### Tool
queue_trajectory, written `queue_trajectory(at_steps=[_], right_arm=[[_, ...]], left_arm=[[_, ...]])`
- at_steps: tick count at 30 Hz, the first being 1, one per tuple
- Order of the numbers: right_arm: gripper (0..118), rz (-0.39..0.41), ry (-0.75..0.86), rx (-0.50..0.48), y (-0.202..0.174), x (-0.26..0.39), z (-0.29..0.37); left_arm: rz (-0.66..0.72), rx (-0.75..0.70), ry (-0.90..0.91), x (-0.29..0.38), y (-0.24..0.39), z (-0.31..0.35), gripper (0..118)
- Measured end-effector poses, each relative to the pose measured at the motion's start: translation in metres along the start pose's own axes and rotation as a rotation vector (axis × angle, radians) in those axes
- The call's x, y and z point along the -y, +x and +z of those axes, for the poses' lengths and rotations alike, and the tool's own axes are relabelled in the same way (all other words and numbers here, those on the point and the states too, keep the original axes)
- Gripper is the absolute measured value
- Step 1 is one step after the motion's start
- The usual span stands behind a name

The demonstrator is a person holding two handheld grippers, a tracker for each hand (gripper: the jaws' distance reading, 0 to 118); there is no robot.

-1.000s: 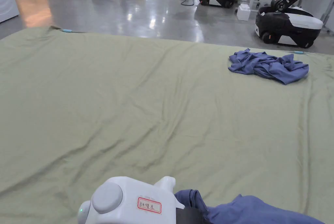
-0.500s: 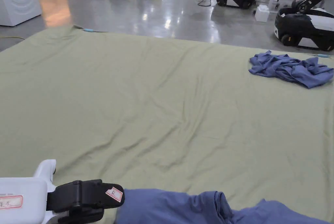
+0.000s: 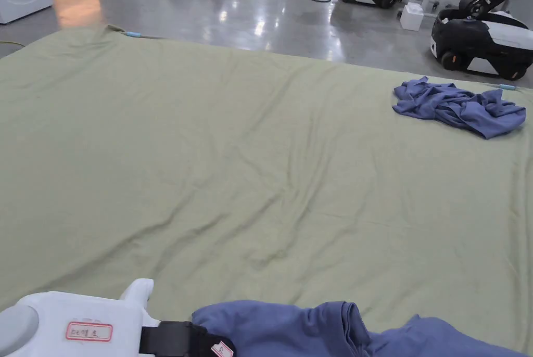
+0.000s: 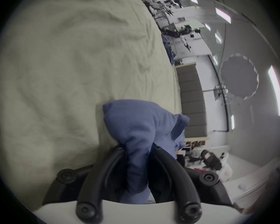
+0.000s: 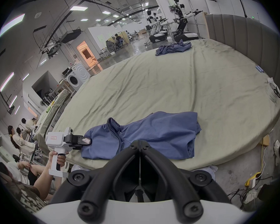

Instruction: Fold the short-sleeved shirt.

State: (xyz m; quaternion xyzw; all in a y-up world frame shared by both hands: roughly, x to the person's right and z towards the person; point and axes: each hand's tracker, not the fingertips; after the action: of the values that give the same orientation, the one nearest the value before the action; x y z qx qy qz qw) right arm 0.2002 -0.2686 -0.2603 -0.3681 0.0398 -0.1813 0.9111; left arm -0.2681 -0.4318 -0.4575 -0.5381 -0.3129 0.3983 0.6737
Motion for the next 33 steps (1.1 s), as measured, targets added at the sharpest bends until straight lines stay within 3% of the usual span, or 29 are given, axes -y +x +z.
queue_trajectory(at_steps=[5,8,10,13,21,27,33], right_arm=[[3,0.007,0.015,-0.002,0.001,-0.001,0.008],[3,-0.002,0.041,0.004,0.002,-0.002,0.015],[3,-0.011,0.053,0.004,0.004,-0.001,0.02],[3,-0.019,0.063,0.006,0.007,-0.001,0.024],[3,-0.039,0.071,0.006,0.015,0.003,0.024],[3,-0.029,0.052,-0.012,0.019,0.006,0.02],[3,-0.056,0.059,-0.02,0.033,0.011,0.027]], left_arm=[[-0.013,-0.003,0.053,0.001,0.001,0.023,23],[0.051,0.097,0.063,0.009,0.014,0.038,22],[0.008,0.092,0.095,0.013,0.026,0.056,22],[-0.052,0.024,0.145,0.019,0.037,0.088,21],[0.006,-0.141,0.315,0.029,0.06,0.164,21],[-0.155,-0.038,0.177,0.024,0.127,0.099,21],[-0.311,-0.047,-0.06,0.013,0.174,-0.043,21]])
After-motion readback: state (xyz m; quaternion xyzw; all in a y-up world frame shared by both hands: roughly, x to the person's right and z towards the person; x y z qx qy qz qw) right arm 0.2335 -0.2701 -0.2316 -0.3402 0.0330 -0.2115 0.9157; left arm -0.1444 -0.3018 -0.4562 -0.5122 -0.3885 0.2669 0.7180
